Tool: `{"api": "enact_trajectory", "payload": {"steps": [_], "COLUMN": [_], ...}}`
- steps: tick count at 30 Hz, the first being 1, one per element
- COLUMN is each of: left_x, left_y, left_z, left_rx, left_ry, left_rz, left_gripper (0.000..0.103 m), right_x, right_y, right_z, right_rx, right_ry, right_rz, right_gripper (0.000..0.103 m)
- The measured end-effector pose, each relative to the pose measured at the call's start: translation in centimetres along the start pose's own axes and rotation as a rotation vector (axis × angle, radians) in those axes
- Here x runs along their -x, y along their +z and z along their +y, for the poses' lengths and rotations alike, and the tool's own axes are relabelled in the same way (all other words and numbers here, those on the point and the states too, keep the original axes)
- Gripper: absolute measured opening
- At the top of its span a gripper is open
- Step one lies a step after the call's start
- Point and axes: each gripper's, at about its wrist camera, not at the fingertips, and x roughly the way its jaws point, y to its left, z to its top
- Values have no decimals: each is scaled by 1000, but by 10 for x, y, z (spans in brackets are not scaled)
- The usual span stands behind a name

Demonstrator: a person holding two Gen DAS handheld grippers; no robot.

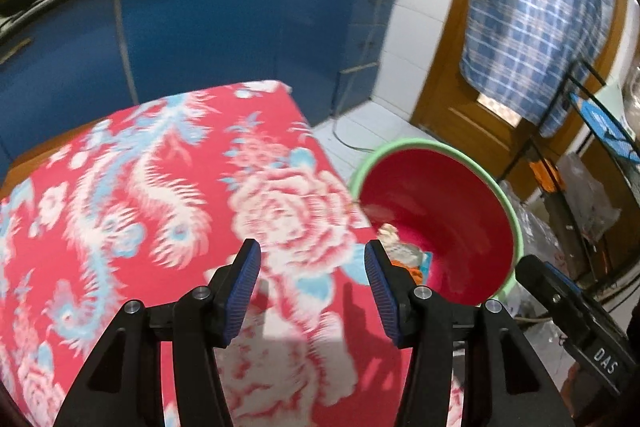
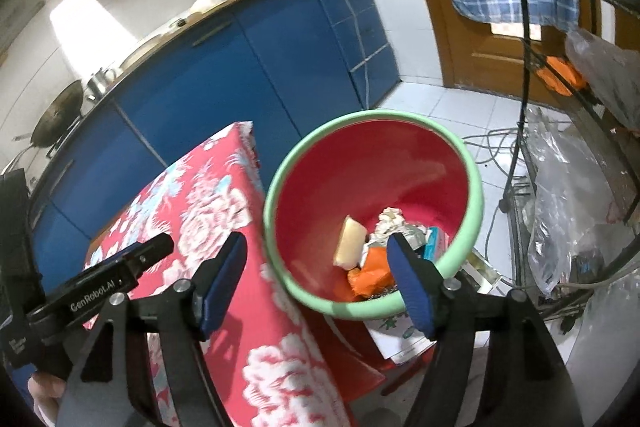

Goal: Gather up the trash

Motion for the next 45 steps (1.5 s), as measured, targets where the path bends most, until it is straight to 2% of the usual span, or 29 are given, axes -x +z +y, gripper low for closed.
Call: {"api": "enact_trajectory", "payload": {"steps": [3,9,12,21,34,45], "left_x": [14,44,58,97,132,151], "left_y": [-5,-20,-28,-44,-56,-61], "left_z": [11,28,38,62,67,69], "left_rx": [13,38,52,102,122,127], "left_ry": [46,86,117,215,249,271], "left_rz": [-17,-37,-49,-100,-162,-209], "left_gripper": [59,66,73,74,75,75], "right_x": [6,21,28,51,82,93], "right_y": [-4,-16,-21,-35,-47,-49], "right_z": [13,39,50,74,96,103], "right_rx": [32,104,134,183,219,241], "right_ry": [15,50,64,117,162,175], "right_rz": [7,-3,-6,-71,-139,-156], "right_gripper": [82,85,85,86,87,87]}}
